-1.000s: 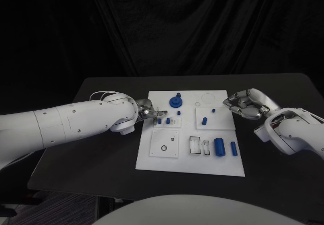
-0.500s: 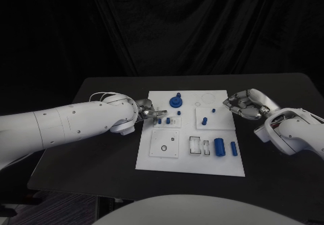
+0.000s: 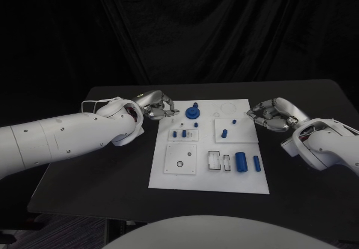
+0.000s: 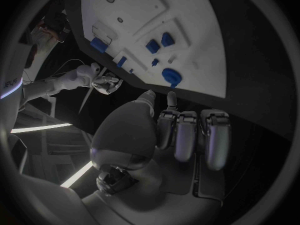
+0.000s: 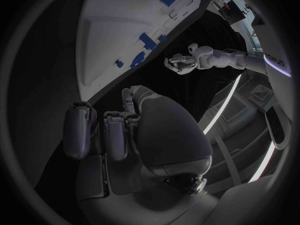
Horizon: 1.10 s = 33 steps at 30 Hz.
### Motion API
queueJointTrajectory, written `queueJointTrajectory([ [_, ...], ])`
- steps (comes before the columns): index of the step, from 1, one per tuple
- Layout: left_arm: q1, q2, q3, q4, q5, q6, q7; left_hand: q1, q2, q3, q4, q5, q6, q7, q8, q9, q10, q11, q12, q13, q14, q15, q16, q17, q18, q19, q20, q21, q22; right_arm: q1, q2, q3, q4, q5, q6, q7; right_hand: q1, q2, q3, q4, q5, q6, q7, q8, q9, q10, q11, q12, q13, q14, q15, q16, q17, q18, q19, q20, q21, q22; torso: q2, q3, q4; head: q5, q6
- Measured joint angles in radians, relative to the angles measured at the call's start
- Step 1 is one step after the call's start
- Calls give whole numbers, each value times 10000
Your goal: Assemble the parts on the task board
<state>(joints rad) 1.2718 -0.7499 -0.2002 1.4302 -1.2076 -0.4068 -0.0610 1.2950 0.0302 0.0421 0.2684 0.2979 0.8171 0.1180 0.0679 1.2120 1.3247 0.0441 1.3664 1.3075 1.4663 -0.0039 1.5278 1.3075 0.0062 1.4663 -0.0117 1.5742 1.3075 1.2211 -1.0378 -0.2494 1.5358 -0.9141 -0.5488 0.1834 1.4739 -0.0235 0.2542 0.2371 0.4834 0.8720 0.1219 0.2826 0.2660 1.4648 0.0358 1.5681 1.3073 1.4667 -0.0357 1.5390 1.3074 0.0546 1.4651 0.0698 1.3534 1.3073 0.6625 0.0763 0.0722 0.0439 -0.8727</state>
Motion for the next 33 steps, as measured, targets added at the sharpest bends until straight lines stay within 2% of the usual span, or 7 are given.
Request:
queueJointTrajectory([
  [1,29,15,3,-16,-46,-112,291,297,-65,99,46,5,-125,57,-44,-265,-922,55,-863,-15,4,63,-117,0,0,10,32,0,0,0,7,0,0,0,0,-1,0,0,0,0,0,0,0,0,0,0,0,0,0,0,0,0,0,1,0,0,0,0,1,-2,-1,-2,0],
  [3,49,80,8,-88,-122,-260,838,1079,-216,509,144,1,-604,171,-50,-1067,-4915,316,-4372,-1921,-350,295,-477,0,0,-2,264,0,0,0,20,0,-1,0,0,-2,0,0,0,0,0,0,0,0,-1,0,0,0,0,0,0,0,0,0,0,0,0,0,3,-5,-1,-25,0],
  [4,50,152,8,-167,-161,-305,1158,1438,-293,745,153,-200,-795,183,-51,-1506,-6106,566,-5628,-2498,-746,514,-758,0,2,-2,458,0,0,0,27,0,-3,0,0,-2,0,0,0,0,0,0,0,0,-1,0,0,0,0,0,0,0,0,0,0,0,0,0,3,-6,-2,-35,0],
  [7,61,408,-16,-462,-251,-316,1818,2091,-498,1257,107,-605,-1029,180,-51,-2452,-7061,1038,-7298,-3573,-880,927,-874,0,1,-4,887,0,0,0,40,0,-7,0,-1,-3,0,0,0,0,0,0,0,0,-1,0,0,0,0,0,0,0,0,0,0,0,0,0,-1,-4,-6,-56,0],
  [11,72,819,-58,-1001,-500,-215,2420,2881,-831,1896,-264,-966,-1215,-7,-50,-3463,-7656,1227,-8800,-4884,-982,1038,-1051,-10,1,12,996,0,0,-1,53,0,-13,0,-1,-4,0,0,0,0,0,0,0,0,-1,0,0,0,0,0,0,0,0,0,0,0,0,2,-1,-3,-6,-111,0],
  [19,-22,1651,-105,-2006,-1848,229,2868,3073,-1326,2192,-645,-1171,-1275,-757,-50,-4871,-7625,750,-9930,-6433,-1170,446,-1496,-710,0,-7,648,0,0,-1,91,2,-13,0,-1,-5,0,0,0,0,0,0,0,39,-2,0,0,0,0,0,0,0,0,0,0,0,0,8,22,-3,-15,-200,0],
  [33,-239,2573,-114,-3022,-3498,965,2933,2865,-1616,2329,-784,-1107,-309,-667,-50,-6046,-6730,528,-10083,-7382,-741,307,-1258,-460,2,10,487,0,0,-2,174,1,-27,0,0,-4,0,0,0,0,0,0,0,39,-4,0,0,0,0,0,0,0,0,1,0,0,-59,6,31,-14,-96,-189,0],
])
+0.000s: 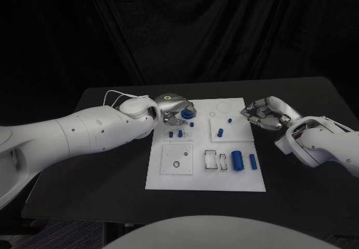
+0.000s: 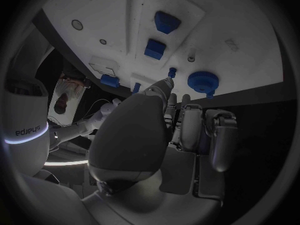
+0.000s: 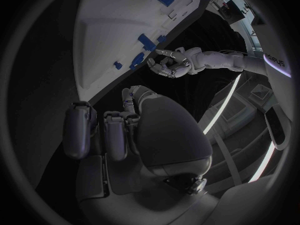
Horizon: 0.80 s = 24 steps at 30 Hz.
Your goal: Assemble the parts on the task board
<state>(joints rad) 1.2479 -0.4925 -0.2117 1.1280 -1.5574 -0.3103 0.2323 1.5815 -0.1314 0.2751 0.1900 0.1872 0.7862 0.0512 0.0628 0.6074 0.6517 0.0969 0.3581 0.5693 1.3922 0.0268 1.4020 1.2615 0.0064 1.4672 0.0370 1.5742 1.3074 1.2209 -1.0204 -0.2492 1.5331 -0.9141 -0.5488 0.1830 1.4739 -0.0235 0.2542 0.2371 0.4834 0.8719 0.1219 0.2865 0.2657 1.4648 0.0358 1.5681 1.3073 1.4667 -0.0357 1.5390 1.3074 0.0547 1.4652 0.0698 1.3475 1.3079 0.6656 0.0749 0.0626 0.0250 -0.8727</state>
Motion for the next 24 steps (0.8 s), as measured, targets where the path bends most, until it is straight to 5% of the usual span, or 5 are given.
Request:
queueJointTrajectory([
  [7,-37,230,0,-193,-327,244,-1,-12,13,0,1,-51,81,-4,0,-180,212,-35,-33,-128,-1,0,-1,-76,-1,-16,-16,0,0,0,36,0,-17,0,0,1,0,0,0,0,0,0,0,0,0,0,0,0,0,0,0,0,0,-1,0,0,0,-1,12,6,-51,35,0],
  [24,-302,539,18,-594,-549,584,-16,-44,46,168,30,-46,581,106,18,-556,1116,-156,-32,-470,-55,-94,-44,-189,-1,-15,-15,0,0,-1,90,0,-27,0,0,1,0,0,0,0,0,0,0,0,7,0,0,-39,0,0,0,-50,0,0,0,0,0,-2,12,5,-33,-61,0],
])
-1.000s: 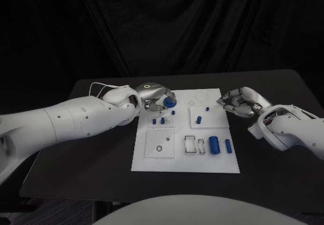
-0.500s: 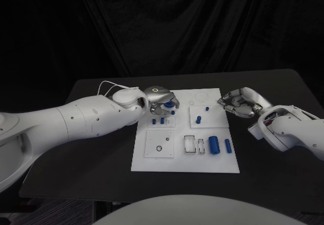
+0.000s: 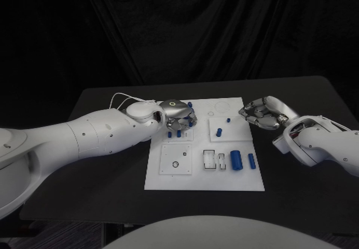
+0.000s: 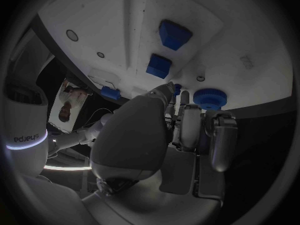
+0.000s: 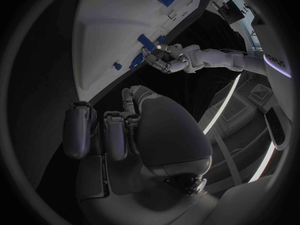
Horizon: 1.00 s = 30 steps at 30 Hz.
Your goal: Assemble the parts on the task board
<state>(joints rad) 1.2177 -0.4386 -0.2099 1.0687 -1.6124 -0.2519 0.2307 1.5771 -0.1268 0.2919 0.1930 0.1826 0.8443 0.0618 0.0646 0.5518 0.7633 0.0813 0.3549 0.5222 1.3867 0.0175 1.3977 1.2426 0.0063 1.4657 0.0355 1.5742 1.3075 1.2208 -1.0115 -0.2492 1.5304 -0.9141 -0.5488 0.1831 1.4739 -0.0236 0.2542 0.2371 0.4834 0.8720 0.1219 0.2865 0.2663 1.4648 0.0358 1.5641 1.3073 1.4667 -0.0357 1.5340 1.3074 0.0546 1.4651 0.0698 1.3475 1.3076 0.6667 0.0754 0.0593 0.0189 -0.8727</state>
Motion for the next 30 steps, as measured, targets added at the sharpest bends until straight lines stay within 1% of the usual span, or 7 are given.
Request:
queueJointTrajectory([
  [3,-36,32,5,-57,-3,-3,-3,0,1,125,-40,36,356,138,109,-64,307,-203,0,-74,40,-183,0,8,-1,0,0,0,0,0,14,0,-7,0,0,0,0,0,0,0,0,0,0,0,0,0,0,0,0,0,0,0,0,0,0,0,0,0,-7,0,8,-18,0],
  [5,-44,47,9,-83,-5,-17,-3,0,0,151,-40,58,425,208,109,-87,377,-274,0,-105,70,-212,0,18,0,0,0,0,0,0,19,0,-11,0,0,0,0,0,0,0,0,0,0,0,0,0,0,1,0,0,0,0,0,0,0,0,0,0,-8,1,10,-24,0],
  [12,-92,74,13,-148,-8,-200,-3,15,118,368,-104,114,888,216,180,-161,905,-379,-1,-260,102,-322,0,-21,0,0,1,0,0,0,33,0,-25,0,0,0,0,0,0,0,0,0,0,0,-1,0,0,1,0,0,0,0,0,0,0,0,0,-1,-12,4,20,-34,0],
  [20,-124,17,0,-162,-19,-439,-10,3,220,469,-194,150,1286,203,262,-200,1415,-416,-3,-419,16,-408,-85,-236,-1,-3,187,0,0,-1,52,0,-37,0,2,0,0,0,28,-27,0,0,0,0,-2,0,0,1,0,0,0,0,0,0,0,0,0,-1,-10,5,22,-21,0],
  [23,-142,-69,-9,-112,-25,-591,-10,13,278,525,-250,140,1520,217,370,-211,1692,-429,2,-474,71,-464,-85,-195,0,2,339,0,0,-6,55,0,-40,0,3,0,0,0,27,-27,0,0,0,0,-3,0,0,1,0,0,0,0,0,0,0,0,0,-1,-11,5,25,-3,0],
  [27,-145,-235,-12,30,-32,-852,-4,-18,309,468,-375,192,1819,226,423,-210,2125,-454,52,-562,96,-439,-85,-165,0,1,759,0,0,-10,51,0,-41,0,4,-1,0,0,27,-27,0,0,0,0,-3,0,0,2,0,0,0,1,0,-1,0,0,0,-1,-12,5,32,11,0],
  [30,-145,-453,12,243,-36,-1120,-1,-25,317,493,-417,217,1853,240,424,-212,2147,-434,52,-581,109,-426,-85,-170,0,14,812,0,0,-22,26,0,-41,0,6,-1,0,0,27,-27,41,0,0,0,-3,0,0,2,0,0,0,0,0,0,-35,36,0,-2,-12,4,37,17,0],
])
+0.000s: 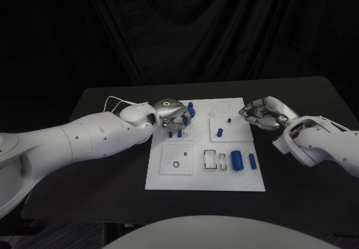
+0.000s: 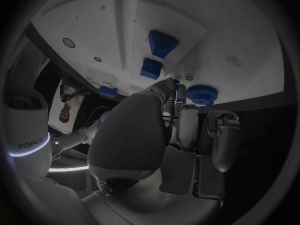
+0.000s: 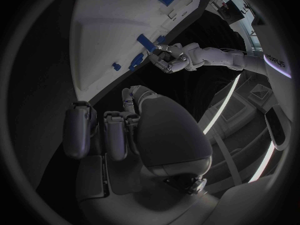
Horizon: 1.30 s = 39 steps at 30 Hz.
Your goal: Assemble the parts on the task board
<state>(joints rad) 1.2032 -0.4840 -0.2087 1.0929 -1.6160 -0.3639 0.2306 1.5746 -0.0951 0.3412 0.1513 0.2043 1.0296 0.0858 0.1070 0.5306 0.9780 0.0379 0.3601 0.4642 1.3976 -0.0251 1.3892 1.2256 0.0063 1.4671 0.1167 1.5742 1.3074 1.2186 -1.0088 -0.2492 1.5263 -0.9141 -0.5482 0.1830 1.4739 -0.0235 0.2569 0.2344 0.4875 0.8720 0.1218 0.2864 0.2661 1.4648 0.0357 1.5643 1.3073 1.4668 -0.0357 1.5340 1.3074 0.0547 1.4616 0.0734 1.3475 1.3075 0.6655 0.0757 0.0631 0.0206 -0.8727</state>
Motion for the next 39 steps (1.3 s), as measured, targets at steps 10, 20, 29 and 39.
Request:
queueJointTrajectory([
  [10,190,-1039,202,1119,-8,-923,-37,0,0,-28,-27,1,69,0,1,-23,90,-24,-98,-136,-39,38,-158,-298,0,3,215,0,0,-19,-74,0,5,0,12,-8,0,0,0,0,0,0,0,0,-1,0,0,0,0,0,0,0,0,0,0,0,-53,0,-8,-3,30,-38,0],
  [20,271,-1708,163,1823,-11,-1054,-284,0,-2,-29,-26,0,68,-1,-7,-43,125,9,-159,-201,-149,73,-304,-510,0,4,284,0,0,-87,-112,0,4,0,31,-18,0,0,0,0,0,0,0,0,1,0,0,1,0,0,0,0,0,-1,0,0,-56,-1,-20,1,57,9,0],
  [29,275,-1737,38,1686,-13,-824,-489,-43,38,-29,-25,-3,66,-1,-10,-49,161,-27,-169,-246,-220,73,-381,-604,0,4,355,0,0,-121,-122,-1,18,0,54,-24,0,0,0,0,-1,0,0,0,6,0,0,1,0,0,0,0,0,-1,0,0,-56,-1,-22,3,129,-52,0],
  [39,220,-1431,0,1292,-15,-559,-604,-82,24,-49,-44,-9,103,36,-28,-80,204,-3,-173,-262,-220,73,-381,-627,0,5,427,0,0,-129,-143,0,31,0,65,-26,0,0,0,0,-1,0,0,0,6,0,0,-45,0,0,0,-45,0,0,0,0,-56,-1,-22,-4,128,-35,0],
])
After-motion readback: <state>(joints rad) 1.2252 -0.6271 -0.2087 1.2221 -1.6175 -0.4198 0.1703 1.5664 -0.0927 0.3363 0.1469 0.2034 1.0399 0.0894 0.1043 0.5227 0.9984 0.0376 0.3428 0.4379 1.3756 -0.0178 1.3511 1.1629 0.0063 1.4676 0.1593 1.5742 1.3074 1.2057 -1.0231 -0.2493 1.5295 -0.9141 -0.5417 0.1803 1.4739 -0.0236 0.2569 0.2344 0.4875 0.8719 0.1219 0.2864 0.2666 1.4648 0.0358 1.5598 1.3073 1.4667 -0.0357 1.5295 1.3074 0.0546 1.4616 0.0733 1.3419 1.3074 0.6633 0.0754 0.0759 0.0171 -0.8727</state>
